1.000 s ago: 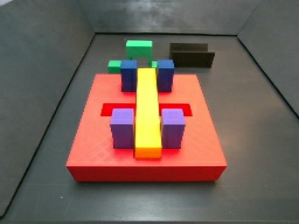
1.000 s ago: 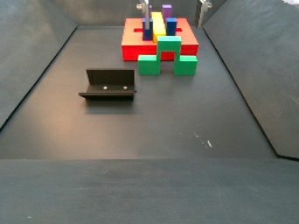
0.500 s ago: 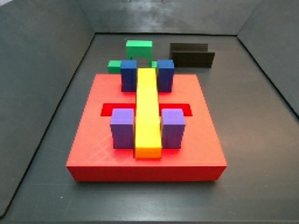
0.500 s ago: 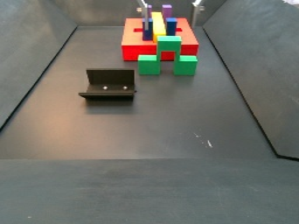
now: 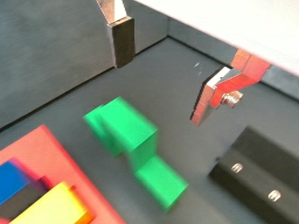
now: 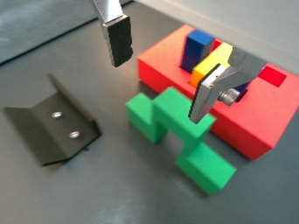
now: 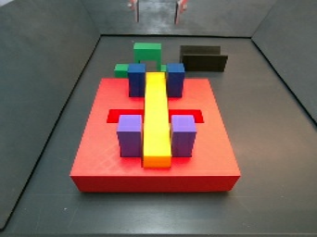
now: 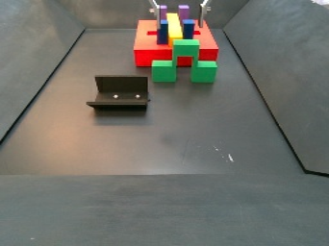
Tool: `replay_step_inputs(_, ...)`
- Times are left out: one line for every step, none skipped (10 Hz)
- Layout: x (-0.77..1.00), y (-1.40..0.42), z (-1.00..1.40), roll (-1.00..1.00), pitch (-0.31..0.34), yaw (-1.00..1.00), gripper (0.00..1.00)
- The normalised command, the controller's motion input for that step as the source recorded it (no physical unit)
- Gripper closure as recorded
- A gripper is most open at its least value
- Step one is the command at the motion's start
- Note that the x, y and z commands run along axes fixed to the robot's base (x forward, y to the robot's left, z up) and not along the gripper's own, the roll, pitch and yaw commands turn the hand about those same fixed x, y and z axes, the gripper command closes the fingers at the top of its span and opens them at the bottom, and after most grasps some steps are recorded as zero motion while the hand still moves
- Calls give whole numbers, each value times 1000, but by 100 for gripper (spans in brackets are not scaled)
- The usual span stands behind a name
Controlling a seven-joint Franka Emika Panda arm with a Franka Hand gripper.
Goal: Pick up the green object. Move up. Move to above the board. Insert the green object.
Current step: Pick up the green object.
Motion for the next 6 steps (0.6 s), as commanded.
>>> replay_step_inputs(-277, -277, -317, 97, 13, 0, 0)
replay_step_inputs(-231, -169, -277, 57, 16, 0, 0)
replay_step_inputs(-57, -126, -274, 0, 0, 0, 0)
replay_step_inputs(74, -129, -337, -39, 0, 0, 0)
replay_step_inputs(160, -111, -343, -27, 0, 0, 0)
replay_step_inputs(143, -60, -317, -26, 0, 0, 0)
